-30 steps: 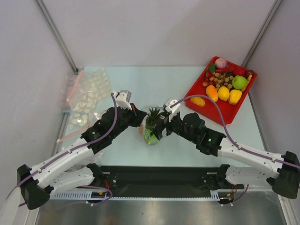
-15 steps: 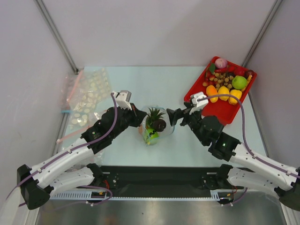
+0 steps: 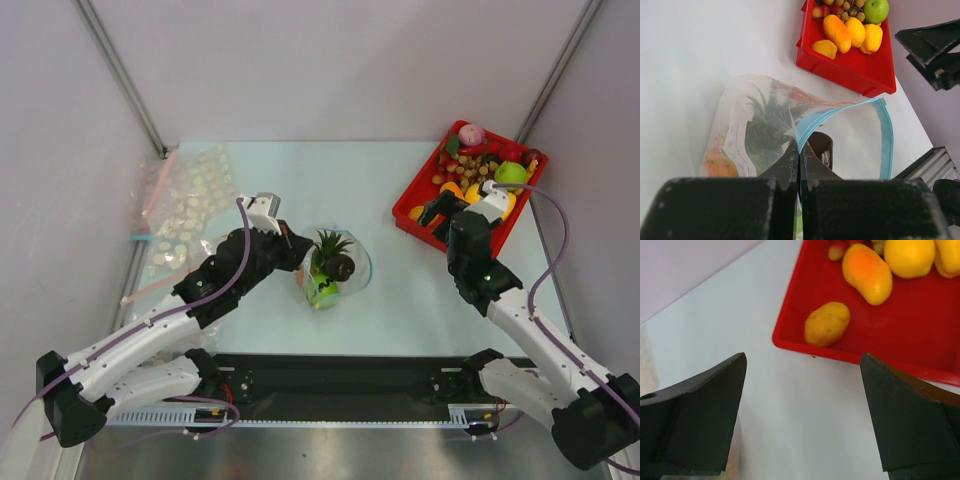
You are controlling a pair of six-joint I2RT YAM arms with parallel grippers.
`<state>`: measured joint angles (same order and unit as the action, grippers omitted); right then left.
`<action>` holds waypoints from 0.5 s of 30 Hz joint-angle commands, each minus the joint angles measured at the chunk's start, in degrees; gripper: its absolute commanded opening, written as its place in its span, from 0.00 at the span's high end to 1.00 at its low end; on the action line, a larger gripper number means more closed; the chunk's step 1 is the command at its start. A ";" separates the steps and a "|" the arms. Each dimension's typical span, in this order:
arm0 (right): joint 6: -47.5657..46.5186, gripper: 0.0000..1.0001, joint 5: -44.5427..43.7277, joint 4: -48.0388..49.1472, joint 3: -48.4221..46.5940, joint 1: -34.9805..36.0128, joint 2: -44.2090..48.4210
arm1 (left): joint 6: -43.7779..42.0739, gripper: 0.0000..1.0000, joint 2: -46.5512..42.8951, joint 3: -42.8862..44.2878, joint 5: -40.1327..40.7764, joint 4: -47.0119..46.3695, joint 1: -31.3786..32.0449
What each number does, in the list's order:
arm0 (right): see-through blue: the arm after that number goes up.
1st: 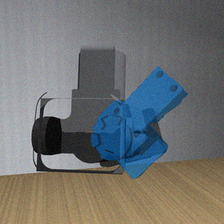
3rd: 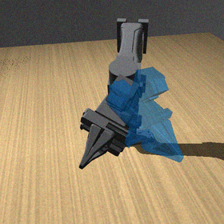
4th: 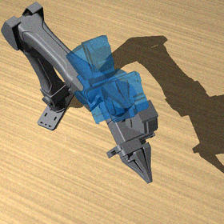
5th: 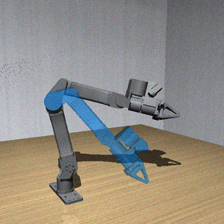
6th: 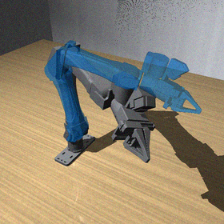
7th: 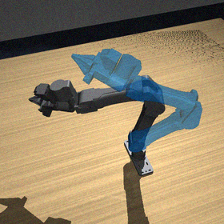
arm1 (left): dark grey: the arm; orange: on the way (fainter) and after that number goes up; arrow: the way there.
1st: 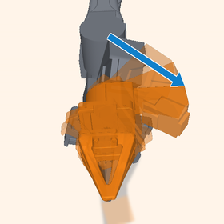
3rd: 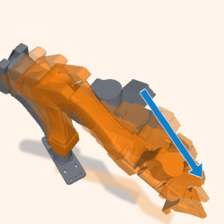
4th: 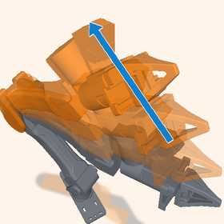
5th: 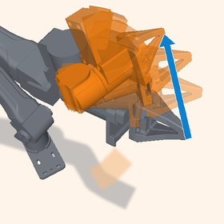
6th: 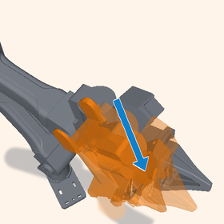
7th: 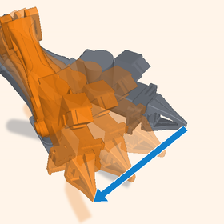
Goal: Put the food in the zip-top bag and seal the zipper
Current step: Pick up the fake fruit from the bin.
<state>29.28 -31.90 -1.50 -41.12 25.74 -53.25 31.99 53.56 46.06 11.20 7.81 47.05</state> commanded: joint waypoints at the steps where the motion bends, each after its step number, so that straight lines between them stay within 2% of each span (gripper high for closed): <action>1: 7.81 0.00 0.08 -5.17 -2.11 -3.67 -2.55 | -0.08 1.00 -1.18 0.34 -1.09 -2.45 -0.38; 5: 8.25 0.00 2.19 -6.76 -3.79 -5.96 -6.33 | -0.08 1.00 -1.00 0.25 -1.01 -2.63 -0.38; 10: 7.64 0.00 4.91 -7.91 -8.87 -9.91 -15.36 | 0.00 1.00 -0.39 0.52 -2.06 -2.80 -0.38; 15: -1.50 0.00 9.75 -8.08 -16.25 -10.97 -25.12 | 0.01 1.00 -0.30 0.43 -2.24 -2.80 -0.38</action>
<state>32.97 -24.99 -9.61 -51.64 14.90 -74.43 31.99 53.58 46.06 9.80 7.79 47.07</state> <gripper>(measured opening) 0.995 0.009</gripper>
